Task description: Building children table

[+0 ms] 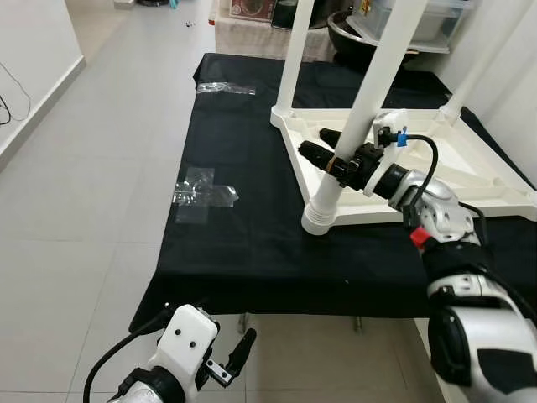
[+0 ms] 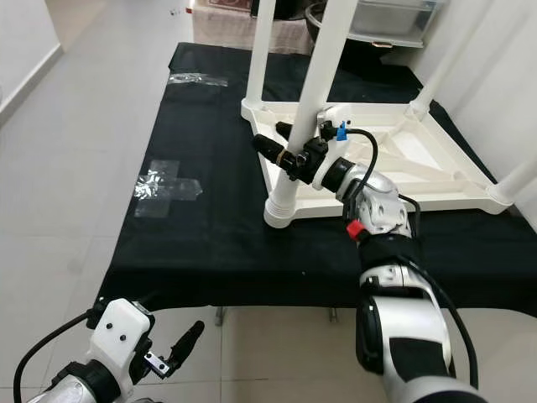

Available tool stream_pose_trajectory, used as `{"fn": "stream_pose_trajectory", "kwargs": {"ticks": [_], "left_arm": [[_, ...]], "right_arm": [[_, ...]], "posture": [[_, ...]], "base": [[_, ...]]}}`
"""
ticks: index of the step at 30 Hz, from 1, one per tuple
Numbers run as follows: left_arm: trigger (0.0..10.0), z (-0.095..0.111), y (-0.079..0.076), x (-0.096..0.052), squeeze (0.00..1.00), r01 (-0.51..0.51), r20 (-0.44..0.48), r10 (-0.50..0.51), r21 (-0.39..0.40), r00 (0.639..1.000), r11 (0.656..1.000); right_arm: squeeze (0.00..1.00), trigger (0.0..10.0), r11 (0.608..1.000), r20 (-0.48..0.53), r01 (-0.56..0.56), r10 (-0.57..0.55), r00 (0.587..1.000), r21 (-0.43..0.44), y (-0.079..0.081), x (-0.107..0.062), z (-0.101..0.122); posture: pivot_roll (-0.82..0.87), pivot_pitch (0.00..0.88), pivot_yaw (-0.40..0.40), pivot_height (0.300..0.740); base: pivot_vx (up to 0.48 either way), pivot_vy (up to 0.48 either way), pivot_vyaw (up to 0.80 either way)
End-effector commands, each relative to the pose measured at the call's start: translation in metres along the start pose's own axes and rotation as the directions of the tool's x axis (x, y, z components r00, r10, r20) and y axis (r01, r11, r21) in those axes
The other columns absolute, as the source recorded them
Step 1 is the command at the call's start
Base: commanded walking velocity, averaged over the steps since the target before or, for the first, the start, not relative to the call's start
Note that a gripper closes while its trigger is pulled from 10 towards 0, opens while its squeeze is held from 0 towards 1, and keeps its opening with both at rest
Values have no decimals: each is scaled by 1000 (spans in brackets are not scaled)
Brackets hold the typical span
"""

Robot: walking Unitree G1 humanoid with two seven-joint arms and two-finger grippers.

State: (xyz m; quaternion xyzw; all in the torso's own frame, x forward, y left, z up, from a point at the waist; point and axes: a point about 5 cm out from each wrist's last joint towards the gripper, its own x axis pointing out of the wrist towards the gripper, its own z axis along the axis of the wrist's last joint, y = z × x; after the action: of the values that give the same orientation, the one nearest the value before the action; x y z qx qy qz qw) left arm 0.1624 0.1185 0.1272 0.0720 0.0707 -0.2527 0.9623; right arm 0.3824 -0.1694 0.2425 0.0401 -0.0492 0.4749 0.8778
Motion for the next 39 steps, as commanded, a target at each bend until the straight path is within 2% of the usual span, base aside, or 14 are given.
{"fn": "stream_pose_trajectory", "kwargs": {"ticks": [1,6,12,13,23,25,28,32,33,34,35,37,38,39], "left_arm": [[10000,-4,-2,-1,0,5,-21,-5,-2,1000,1000],[10000,-3,-3,-1,0,4,-22,-4,-1,1000,1000],[10000,-3,-3,-2,0,4,-22,-4,-3,1000,1000],[10000,-3,-3,-2,0,4,-21,-4,-2,1000,1000],[10000,-4,-3,-1,0,5,-21,-5,-3,1000,1000],[10000,-4,-4,-1,0,5,-21,-5,-3,1000,1000],[10000,-4,-4,-1,0,8,-20,-8,-2,1000,1000],[10000,-5,-3,0,0,9,-20,-9,-1,1000,1000],[10000,-5,-3,0,0,12,-20,-12,0,1000,1000],[10000,-5,-3,1,0,17,-20,-17,4,1000,1000],[10000,-5,-3,1,0,17,-20,-17,4,1000,1000],[10000,-6,-3,1,0,23,-19,-23,9,1000,1000],[10000,-6,-3,1,0,23,-19,-23,9,1000,1000],[10000,-6,-3,2,0,23,-18,-23,10,1000,1000]], "right_arm": [[0,10000,993,-27,-112,112,993,22,8,8,-5],[0,10000,950,-74,-311,313,947,34,17,14,-2],[0,10000,909,-52,-416,416,908,10,21,16,10],[0,0,915,-48,-402,402,914,2,21,18,11],[0,0,948,-6,-316,316,949,-35,21,17,0],[0,0,969,13,-243,244,970,-52,21,17,-4],[0,0,998,62,25,-22,998,-53,19,18,-10],[0,0,989,75,144,-142,987,-32,16,16,-13],[0,0,954,77,300,-298,951,-16,15,14,-19],[0,0,859,71,512,-512,856,13,14,7,-27],[0,0,859,71,512,-512,856,13,14,7,-27],[0,0,626,47,780,-779,625,6,19,-12,-42],[0,0,626,47,780,-779,625,6,19,-12,-42],[0,0,547,32,837,-837,546,6,27,-17,-49]], "posture": [[163,133,-140,740],[171,134,-141,740],[172,135,-142,740],[170,133,-143,740],[166,127,-144,740],[165,126,-144,740],[155,115,-138,740],[154,116,-138,740],[147,110,-133,740],[146,102,-137,740],[146,102,-137,740],[144,100,-136,740],[144,100,-136,740],[146,96,-132,740]], "base": [[0,0,0],[0,0,0],[0,0,0],[0,0,0],[0,0,0],[0,0,0],[0,0,0],[0,0,0],[0,0,0],[0,0,0],[0,0,0],[0,0,0],[0,0,0],[0,0,0]]}}
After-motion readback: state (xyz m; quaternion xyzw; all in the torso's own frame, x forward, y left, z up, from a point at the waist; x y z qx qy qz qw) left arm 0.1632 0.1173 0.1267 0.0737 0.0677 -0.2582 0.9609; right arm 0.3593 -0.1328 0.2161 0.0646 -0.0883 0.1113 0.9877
